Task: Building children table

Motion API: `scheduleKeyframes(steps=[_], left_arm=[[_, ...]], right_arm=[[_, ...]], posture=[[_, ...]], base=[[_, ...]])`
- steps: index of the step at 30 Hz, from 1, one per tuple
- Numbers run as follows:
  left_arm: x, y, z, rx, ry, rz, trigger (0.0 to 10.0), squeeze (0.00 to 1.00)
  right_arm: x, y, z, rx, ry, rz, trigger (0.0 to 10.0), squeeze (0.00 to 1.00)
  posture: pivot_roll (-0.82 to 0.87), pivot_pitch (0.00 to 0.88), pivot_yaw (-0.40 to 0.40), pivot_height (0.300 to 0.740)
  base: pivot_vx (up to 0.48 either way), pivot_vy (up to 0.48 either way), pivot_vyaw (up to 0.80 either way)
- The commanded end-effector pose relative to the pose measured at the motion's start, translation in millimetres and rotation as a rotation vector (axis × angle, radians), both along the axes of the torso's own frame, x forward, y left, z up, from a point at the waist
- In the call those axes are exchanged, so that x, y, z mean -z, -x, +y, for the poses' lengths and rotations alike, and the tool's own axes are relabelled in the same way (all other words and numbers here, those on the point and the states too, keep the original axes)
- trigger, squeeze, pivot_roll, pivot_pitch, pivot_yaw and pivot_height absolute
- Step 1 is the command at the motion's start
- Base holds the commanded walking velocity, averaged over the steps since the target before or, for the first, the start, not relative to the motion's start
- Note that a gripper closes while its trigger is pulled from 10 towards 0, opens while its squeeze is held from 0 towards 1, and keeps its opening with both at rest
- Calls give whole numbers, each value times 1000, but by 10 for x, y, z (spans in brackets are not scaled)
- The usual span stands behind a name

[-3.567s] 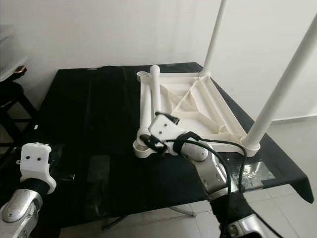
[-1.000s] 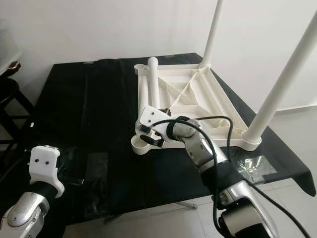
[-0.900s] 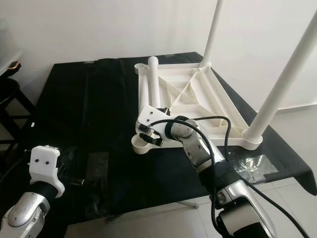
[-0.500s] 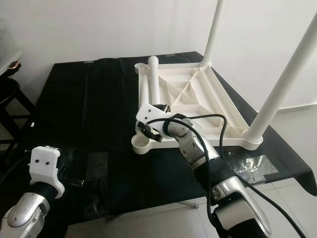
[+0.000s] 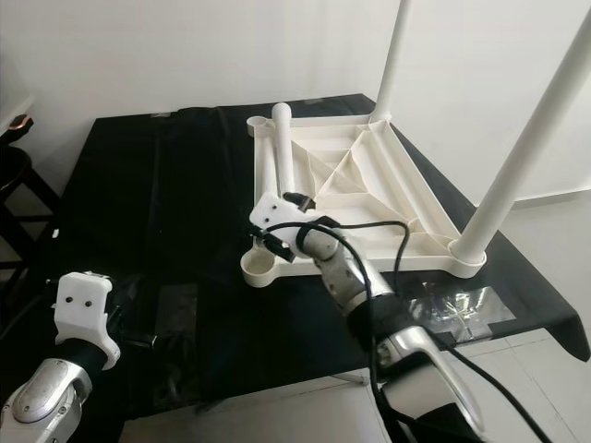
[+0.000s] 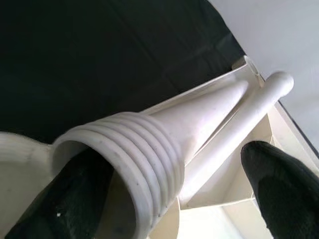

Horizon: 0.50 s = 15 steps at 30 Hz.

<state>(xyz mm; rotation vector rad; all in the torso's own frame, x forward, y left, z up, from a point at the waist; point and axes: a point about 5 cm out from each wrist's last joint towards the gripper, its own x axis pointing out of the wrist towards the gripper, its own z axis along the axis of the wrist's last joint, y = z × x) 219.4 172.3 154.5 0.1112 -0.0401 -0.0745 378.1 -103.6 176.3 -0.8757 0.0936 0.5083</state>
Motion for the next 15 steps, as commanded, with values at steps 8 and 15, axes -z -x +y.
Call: scheduleKeyframes(steps=[8,15], left_arm=[[14,31,11,-2,-7,23,10000,0],[17,53,-1,4,-1,29,10000,0]], right_arm=[[-38,-110,44,65,-42,-84,10000,0],[20,-180,27,132,-46,-135,0,0]], posture=[[71,94,20,740],[72,97,17,740]], base=[[0,0,0],[0,0,0]])
